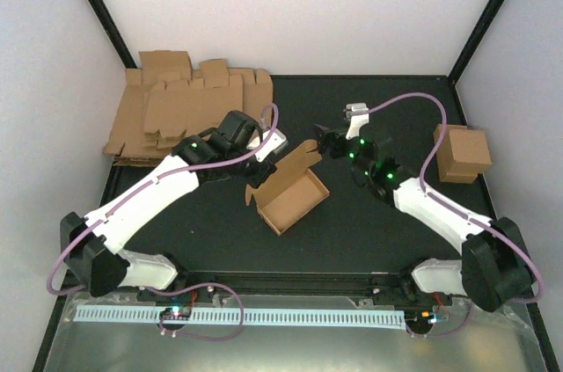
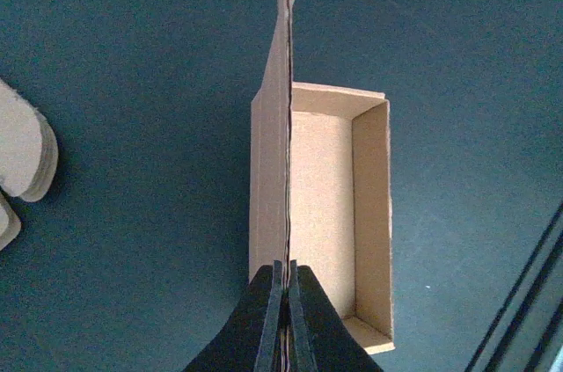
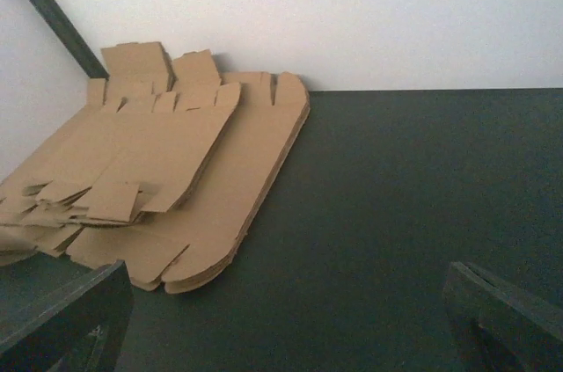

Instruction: Fold the paper box

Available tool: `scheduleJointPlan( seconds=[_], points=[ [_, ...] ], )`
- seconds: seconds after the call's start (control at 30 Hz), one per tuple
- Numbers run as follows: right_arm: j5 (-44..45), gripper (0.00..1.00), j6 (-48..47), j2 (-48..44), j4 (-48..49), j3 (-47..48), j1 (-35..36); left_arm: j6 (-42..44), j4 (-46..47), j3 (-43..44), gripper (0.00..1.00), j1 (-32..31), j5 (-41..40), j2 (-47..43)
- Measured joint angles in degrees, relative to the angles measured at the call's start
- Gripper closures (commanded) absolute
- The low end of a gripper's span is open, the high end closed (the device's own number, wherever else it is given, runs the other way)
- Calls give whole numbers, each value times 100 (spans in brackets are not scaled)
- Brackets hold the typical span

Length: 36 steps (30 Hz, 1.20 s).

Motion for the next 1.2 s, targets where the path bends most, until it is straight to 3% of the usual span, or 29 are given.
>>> scheduleJointPlan(
  seconds=[0.47, 0.83, 1.2],
  points=[
    [-710, 1, -374, -1316, -411, -909, -9, -133, -197, -114, 99, 0, 625, -177],
    [-1067, 0, -568, -1670, -527, -1620, -9, 33, -468, -111, 98, -20, 868, -170],
    [-1298, 1, -717, -1344, -640, -1558, -9, 142, -667, -111, 98, -109, 938, -170]
  ],
)
